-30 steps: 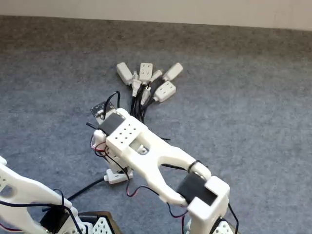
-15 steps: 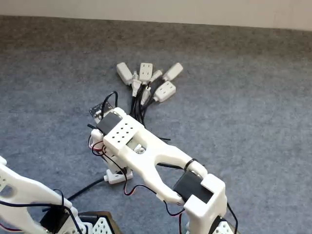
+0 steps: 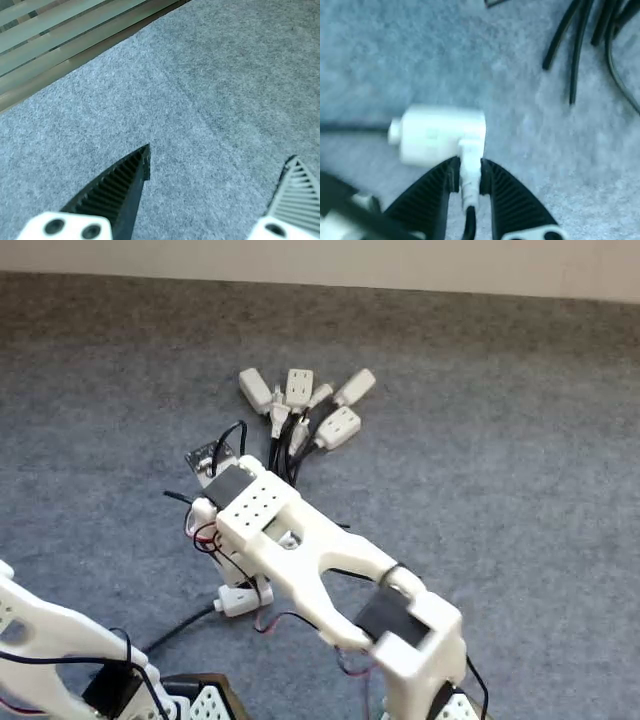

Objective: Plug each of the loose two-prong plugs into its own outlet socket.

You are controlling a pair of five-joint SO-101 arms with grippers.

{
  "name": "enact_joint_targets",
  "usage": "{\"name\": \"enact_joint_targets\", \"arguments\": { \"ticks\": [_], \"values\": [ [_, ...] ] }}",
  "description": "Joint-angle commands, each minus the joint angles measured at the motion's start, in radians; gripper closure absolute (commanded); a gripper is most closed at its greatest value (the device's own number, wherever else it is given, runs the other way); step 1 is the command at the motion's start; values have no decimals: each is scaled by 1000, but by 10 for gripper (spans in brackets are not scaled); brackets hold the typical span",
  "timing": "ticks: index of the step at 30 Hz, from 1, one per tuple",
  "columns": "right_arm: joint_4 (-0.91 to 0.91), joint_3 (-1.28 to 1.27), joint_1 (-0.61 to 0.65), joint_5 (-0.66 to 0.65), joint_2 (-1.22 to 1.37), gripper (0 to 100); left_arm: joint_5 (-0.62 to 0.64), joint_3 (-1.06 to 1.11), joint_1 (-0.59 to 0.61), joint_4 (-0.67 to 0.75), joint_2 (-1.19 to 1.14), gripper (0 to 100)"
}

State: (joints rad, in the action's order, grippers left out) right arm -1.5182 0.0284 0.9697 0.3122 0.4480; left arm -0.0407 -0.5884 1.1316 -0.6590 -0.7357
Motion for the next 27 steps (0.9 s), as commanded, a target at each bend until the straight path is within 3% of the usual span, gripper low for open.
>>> {"name": "enact_joint_targets", "arguments": {
  "ticks": [1,14,16,22,27],
  "values": [
    [27,1,-22,-9,107,993,6,-39,-7,-11,7,611],
    [5,16,-16,-77,84,985,6,-39,-2,-11,7,611],
    [5,15,-16,-66,25,928,6,-39,-2,-11,7,611],
    [-74,21,-18,-118,-163,629,6,-39,-4,-12,7,611],
    [-226,183,-70,-253,-329,613,-75,-42,-31,-83,8,611]
  ]
}}
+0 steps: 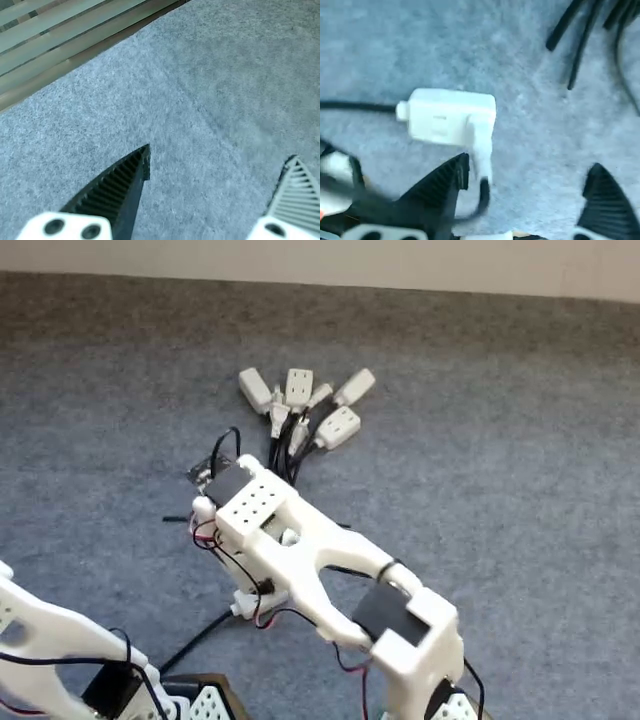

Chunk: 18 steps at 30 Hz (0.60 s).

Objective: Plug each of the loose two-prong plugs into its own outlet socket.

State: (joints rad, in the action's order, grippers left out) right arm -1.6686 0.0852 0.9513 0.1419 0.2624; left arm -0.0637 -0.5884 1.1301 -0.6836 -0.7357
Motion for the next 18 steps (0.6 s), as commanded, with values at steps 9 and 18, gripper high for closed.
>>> {"name": "enact_joint_targets", "arguments": {
  "ticks": [9,18],
  "values": [
    [-93,283,-312,-186,-538,635,-436,-136,-216,-698,51,611],
    [39,-275,-581,-187,-837,837,-480,-234,-473,-1094,197,611]
  ]
}}
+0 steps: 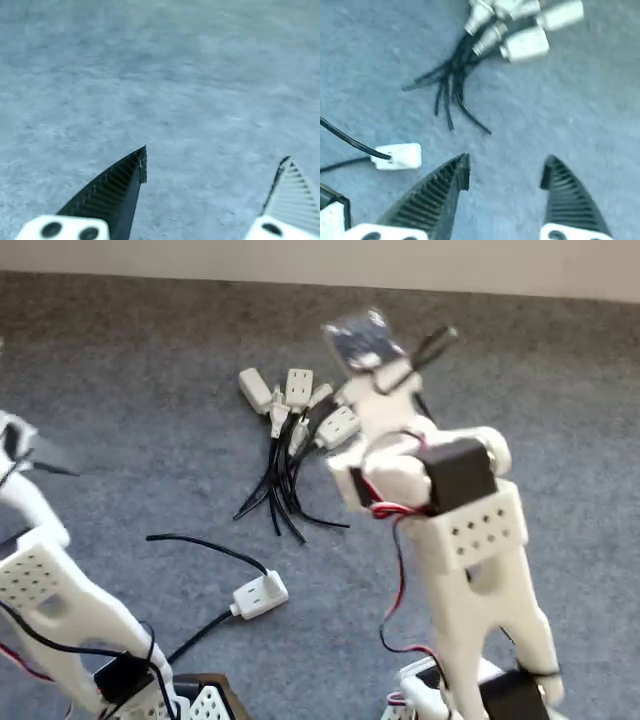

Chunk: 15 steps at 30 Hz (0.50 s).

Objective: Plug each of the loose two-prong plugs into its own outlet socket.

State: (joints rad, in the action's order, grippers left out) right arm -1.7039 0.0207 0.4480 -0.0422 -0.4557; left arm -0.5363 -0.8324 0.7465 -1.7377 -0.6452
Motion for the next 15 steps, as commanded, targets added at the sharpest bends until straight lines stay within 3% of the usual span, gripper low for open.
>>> {"name": "enact_joint_targets", "arguments": {
  "ticks": [1,4,8,11,15],
  "values": [
    [145,-325,-93,-12,-163,860,-9,65,-128,-40,139,611],
    [397,-687,-116,-74,-289,988,-57,309,-282,-40,286,649],
    [656,-1106,-157,-84,-415,987,-124,710,-526,-37,544,691],
    [754,-1262,-193,-95,-469,993,-184,993,-664,31,754,691],
    [776,-1293,-229,-152,-498,993,-249,1357,-769,241,986,691]
  ]
}}
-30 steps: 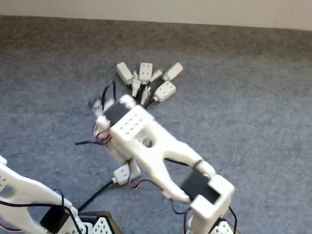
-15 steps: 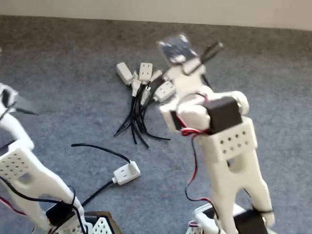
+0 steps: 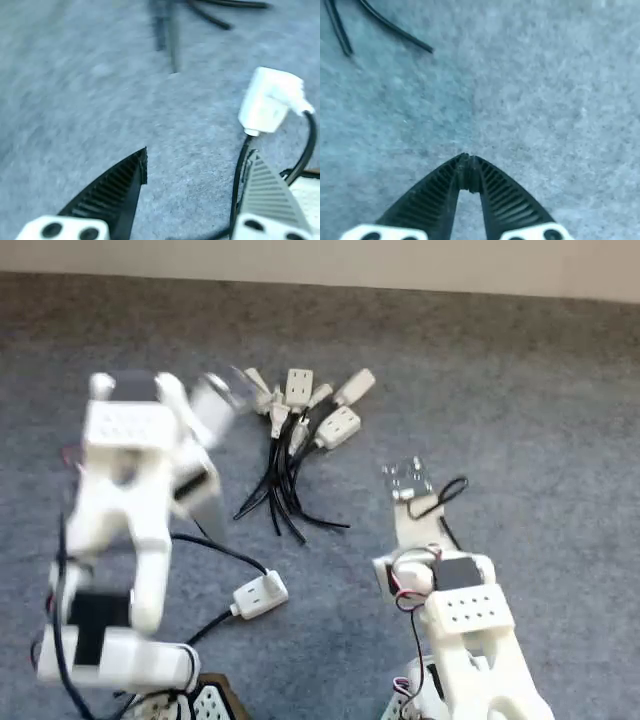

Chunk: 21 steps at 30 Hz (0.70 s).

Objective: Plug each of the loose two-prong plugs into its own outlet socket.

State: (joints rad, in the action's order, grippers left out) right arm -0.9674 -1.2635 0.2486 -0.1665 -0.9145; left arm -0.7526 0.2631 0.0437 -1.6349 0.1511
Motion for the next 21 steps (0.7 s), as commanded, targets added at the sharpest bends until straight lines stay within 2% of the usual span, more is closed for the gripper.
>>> {"name": "enact_joint_targets", "arguments": {
  "ticks": [1,4,7,14,21],
  "values": [
    [48,-13,-30,-25,-39,993,-32,344,-96,199,226,691],
    [77,-50,-15,-25,-39,993,-32,526,-165,353,278,691],
    [79,-79,5,-28,-39,993,-28,613,-202,468,283,691],
    [79,-81,15,-29,-39,993,3,705,-275,562,283,691],
    [79,-81,16,-31,-39,993,3,826,-294,707,282,691]
  ]
}}
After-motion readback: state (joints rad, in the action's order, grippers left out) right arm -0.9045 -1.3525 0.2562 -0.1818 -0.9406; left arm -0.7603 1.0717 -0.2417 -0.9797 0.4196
